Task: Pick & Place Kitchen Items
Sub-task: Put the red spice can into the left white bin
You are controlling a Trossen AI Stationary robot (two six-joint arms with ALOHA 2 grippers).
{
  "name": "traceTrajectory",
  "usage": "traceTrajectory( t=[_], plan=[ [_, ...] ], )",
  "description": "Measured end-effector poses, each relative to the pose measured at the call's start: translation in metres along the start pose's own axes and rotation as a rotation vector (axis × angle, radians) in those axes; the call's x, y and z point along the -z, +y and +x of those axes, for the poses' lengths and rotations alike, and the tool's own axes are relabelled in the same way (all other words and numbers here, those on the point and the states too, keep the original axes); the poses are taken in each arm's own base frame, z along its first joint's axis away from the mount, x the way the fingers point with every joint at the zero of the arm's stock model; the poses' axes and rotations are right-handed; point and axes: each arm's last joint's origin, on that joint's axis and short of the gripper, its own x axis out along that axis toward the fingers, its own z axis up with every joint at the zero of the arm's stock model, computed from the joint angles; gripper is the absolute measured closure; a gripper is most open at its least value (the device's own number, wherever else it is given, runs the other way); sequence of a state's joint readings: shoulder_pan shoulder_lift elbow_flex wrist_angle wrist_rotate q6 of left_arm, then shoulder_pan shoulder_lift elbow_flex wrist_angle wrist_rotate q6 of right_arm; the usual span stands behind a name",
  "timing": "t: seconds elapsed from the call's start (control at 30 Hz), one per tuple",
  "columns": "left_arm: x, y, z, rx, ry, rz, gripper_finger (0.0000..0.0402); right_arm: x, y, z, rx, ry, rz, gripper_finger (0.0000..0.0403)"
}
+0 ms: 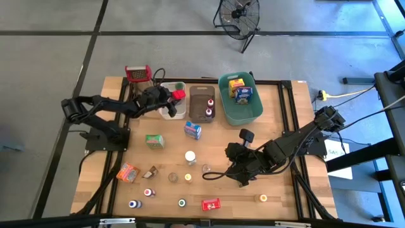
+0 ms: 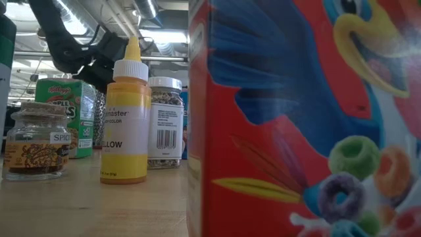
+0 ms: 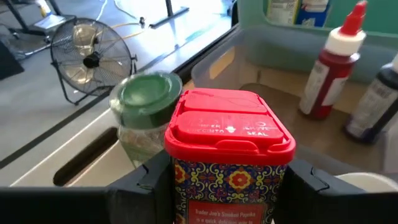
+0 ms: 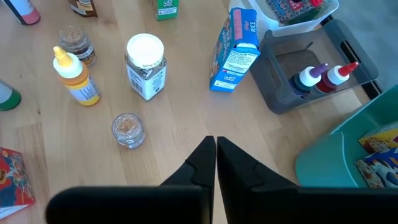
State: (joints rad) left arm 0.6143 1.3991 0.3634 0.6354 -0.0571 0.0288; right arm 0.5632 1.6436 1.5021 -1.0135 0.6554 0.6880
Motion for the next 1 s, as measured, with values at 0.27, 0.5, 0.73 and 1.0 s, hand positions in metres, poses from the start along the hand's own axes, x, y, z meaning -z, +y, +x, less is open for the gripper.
traceTrajectory(
  t=[0.27, 0.5, 0.73, 1.0],
  plan=[
    [0.004, 0.002, 0.007, 0.063, -0.018, -0.005, 0.0218, 0.0, 0.0, 0.0, 0.004, -0.003, 0.0, 0.0384],
    [0.012, 0.001, 0.014, 0.076, 0.003, -0.017, 0.0199, 0.0, 0.0, 0.0, 0.004, -0.003, 0.0, 0.0384],
    [0.014, 0.0, 0.018, 0.092, -0.011, -0.011, 0.0191, 0.0, 0.0, 0.0, 0.005, -0.004, 0.0, 0.0384],
    [0.015, 0.0, 0.018, 0.09, -0.005, -0.026, 0.0197, 0.0, 0.0, 0.0, 0.005, -0.004, 0.0, 0.0384]
  ],
)
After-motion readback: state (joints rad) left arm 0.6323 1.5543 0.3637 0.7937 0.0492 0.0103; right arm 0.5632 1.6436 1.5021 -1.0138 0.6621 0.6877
